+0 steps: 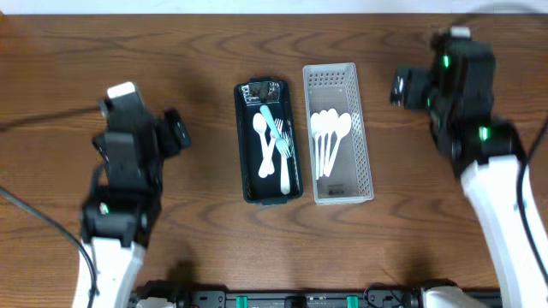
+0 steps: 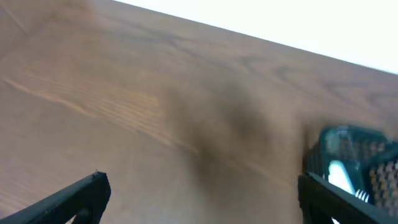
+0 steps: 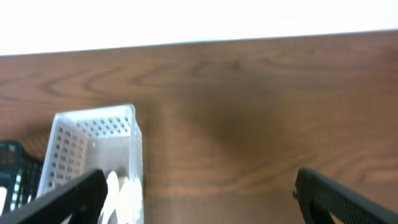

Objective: Pack container

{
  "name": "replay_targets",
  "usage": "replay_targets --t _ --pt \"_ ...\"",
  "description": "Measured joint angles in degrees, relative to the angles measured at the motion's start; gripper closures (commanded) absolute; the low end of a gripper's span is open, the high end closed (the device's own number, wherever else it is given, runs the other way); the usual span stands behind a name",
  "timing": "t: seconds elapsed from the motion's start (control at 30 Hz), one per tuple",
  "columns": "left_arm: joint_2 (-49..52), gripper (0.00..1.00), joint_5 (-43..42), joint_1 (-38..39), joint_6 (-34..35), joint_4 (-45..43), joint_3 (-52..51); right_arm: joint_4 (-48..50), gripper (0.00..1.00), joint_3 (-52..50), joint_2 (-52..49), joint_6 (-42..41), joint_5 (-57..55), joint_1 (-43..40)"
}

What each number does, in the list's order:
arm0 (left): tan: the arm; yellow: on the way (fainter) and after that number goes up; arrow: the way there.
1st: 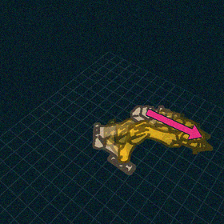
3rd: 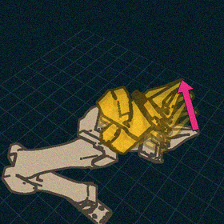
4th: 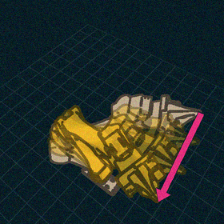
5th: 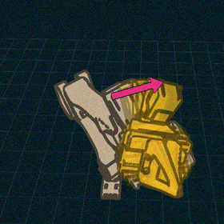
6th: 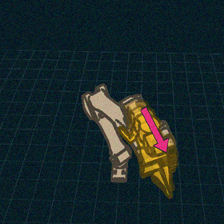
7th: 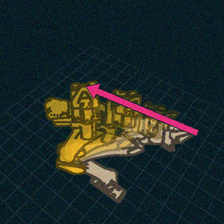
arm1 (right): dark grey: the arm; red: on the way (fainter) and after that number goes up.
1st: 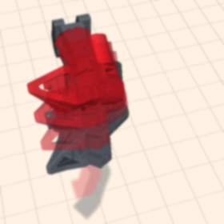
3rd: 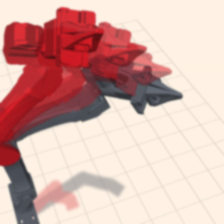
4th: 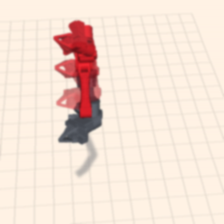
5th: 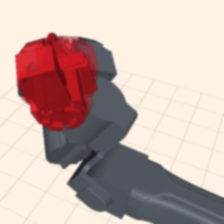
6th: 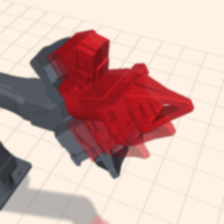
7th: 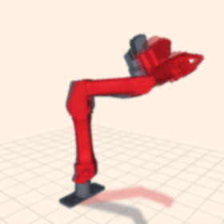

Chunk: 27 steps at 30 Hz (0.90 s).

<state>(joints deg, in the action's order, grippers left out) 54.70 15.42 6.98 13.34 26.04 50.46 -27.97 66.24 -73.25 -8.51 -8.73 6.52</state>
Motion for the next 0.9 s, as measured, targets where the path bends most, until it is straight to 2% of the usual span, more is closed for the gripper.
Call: replay_targets --t 0.2,0.3,0.4,0.57,0.9 --pt "-13.73 0.02 -0.02 0.37 -5.92 -8.35 -18.91 11.08 0.01 -20.79 18.14 0.17 -2.25 0.04" --pt "-20.92 0.02 -0.02 0.37 -8.2 -9.51 -24.04 17.27 0.01 -28.7 24.87 0.2 -3.17 0.04" --pt "-26.58 0.02 -0.02 0.37 -9.4 -9.6 -26.08 19.02 0.01 -34.73 29.16 0.2 -3.69 0.04" --pt "-29.66 0.02 0.0 0.37 -10.4 -10.01 -26.12 15.82 0.01 -37.48 30.25 0.22 -3.8 0.04" --pt "-29.62 0.02 0.0 0.37 -10.64 -8.26 -26.12 2.34 0.01 -37.53 29.88 0.22 -3.96 0.04"
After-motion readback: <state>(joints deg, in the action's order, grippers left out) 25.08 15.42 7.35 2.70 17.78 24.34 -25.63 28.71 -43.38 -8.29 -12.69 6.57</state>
